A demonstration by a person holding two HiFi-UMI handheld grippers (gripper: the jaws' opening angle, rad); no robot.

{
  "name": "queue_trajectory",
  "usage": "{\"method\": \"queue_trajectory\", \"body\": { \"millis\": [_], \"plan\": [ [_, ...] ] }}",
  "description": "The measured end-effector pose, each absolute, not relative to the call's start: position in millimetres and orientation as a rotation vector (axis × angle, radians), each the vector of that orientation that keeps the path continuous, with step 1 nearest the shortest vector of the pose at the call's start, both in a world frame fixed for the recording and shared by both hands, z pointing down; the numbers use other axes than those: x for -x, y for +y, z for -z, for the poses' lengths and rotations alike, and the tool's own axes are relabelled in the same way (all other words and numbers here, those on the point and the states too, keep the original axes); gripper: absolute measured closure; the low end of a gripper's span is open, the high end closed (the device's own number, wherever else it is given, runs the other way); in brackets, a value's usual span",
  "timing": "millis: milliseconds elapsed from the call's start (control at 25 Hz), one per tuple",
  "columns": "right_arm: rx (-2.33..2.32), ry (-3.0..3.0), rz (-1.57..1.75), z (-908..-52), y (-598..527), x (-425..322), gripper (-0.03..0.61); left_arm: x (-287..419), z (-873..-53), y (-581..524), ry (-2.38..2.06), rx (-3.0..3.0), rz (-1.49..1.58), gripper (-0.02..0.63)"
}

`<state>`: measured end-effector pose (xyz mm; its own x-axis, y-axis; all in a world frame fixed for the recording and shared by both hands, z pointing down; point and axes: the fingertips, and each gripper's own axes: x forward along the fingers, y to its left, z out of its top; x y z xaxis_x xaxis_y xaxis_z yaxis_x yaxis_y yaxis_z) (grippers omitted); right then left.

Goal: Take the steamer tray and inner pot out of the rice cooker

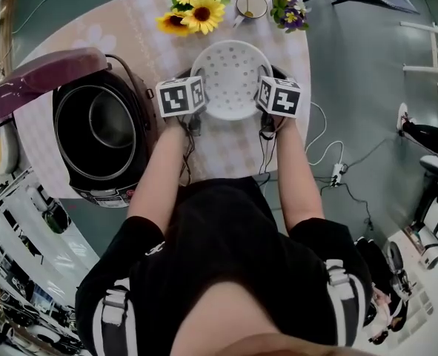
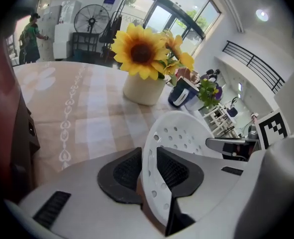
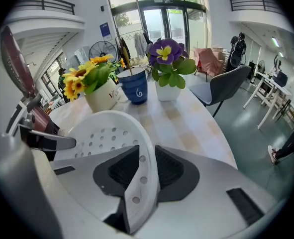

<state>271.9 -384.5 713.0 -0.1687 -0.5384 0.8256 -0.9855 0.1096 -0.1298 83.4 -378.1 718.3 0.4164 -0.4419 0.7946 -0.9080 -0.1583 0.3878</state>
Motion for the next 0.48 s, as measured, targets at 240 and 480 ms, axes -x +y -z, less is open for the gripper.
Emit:
{"method": "queue_trajectory", "body": {
  "millis": [240, 480],
  "plan": [
    [-1.539, -1.867, -0.917, -687.3, -384.0, -270.8, 0.488, -76.4, -697.1, -381.7, -1.262, -1.845, -0.717, 0.479],
    [-1.669, -2.055, -0.797, -620.3, -375.7, -266.6, 0.488, -81.4, -640.3, -372.2, -1.362, -1.982, -0.673, 0.480]
  ]
}}
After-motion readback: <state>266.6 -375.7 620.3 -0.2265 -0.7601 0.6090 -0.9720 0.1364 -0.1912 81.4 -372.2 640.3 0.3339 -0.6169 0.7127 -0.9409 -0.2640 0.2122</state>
